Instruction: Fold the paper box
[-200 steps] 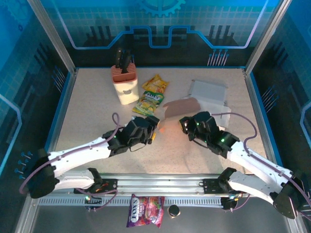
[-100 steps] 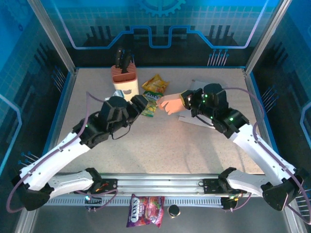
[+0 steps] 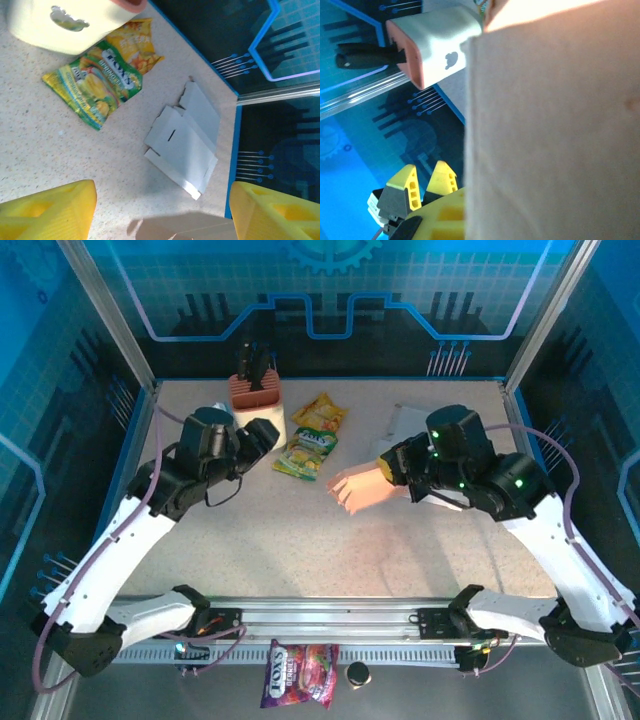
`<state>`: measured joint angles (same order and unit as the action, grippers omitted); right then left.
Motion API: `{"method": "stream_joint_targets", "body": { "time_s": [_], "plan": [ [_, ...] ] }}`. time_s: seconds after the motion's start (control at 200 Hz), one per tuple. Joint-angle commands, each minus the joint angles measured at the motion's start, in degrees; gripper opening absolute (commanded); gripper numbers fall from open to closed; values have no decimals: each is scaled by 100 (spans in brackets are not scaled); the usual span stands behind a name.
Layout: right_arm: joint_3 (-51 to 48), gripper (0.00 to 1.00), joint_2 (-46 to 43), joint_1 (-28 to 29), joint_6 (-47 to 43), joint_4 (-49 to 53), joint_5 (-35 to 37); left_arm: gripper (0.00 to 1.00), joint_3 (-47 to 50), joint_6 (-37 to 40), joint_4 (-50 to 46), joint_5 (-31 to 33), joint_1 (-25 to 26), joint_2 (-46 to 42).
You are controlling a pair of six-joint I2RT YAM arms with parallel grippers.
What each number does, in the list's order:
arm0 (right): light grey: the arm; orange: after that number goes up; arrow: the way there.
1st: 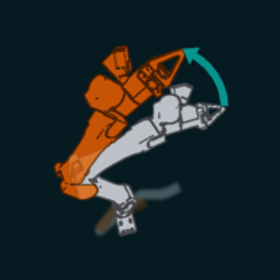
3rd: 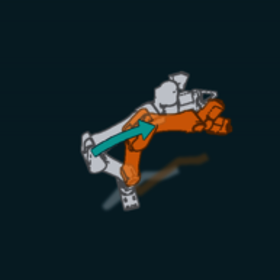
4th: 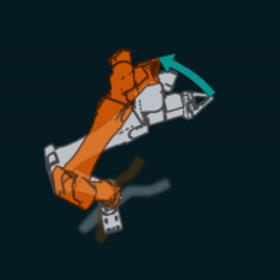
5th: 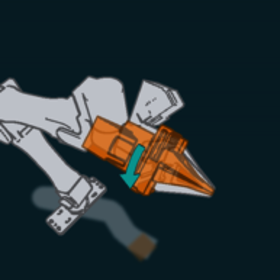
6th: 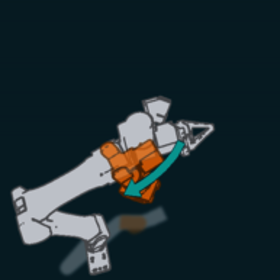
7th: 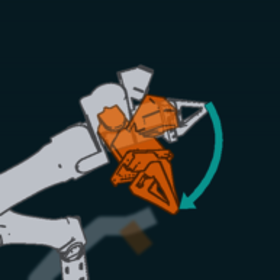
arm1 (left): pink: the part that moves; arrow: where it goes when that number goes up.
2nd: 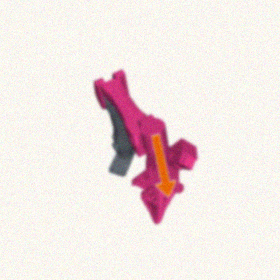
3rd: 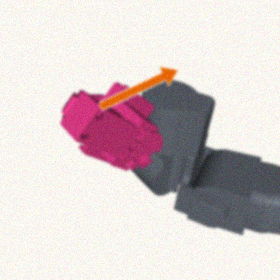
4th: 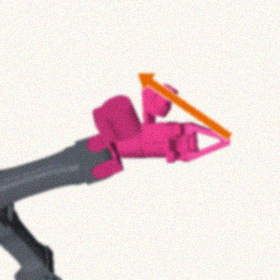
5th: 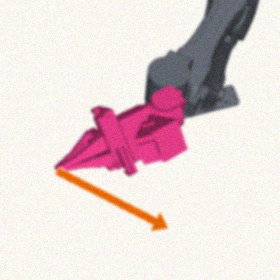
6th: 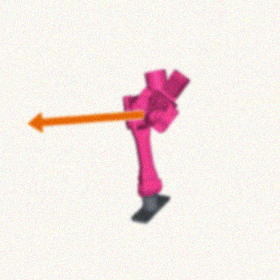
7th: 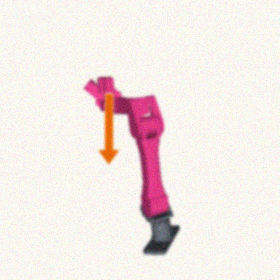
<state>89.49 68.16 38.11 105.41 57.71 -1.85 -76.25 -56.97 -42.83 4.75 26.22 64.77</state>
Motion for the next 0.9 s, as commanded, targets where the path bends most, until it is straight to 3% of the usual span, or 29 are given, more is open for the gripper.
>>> {"method": "stream_joint_targets", "body": {
  "time_s": [0.0, 0.24, 0.495, 0.74, 0.895],
  "plan": [
    [-137, 0, 495, -171, 424, -108, -438, 70, -137, 223, -696, -842, -249, 297],
    [-663, 0, 1680, -577, 229, -1500, -1250, 69, -10, 674, -946, -1077, -362, 594],
    [-1581, 0, 2296, -635, -77, -3572, -1615, 67, 510, 1236, -773, -1127, -372, 630],
    [-2227, 0, 2502, -636, -720, -4770, -1624, 65, 1198, 881, 26, -1715, -329, 712],
    [-2689, 0, 2514, -652, -898, -5599, -1660, 65, 1336, 862, 235, -1667, -139, 740]
  ]
}}
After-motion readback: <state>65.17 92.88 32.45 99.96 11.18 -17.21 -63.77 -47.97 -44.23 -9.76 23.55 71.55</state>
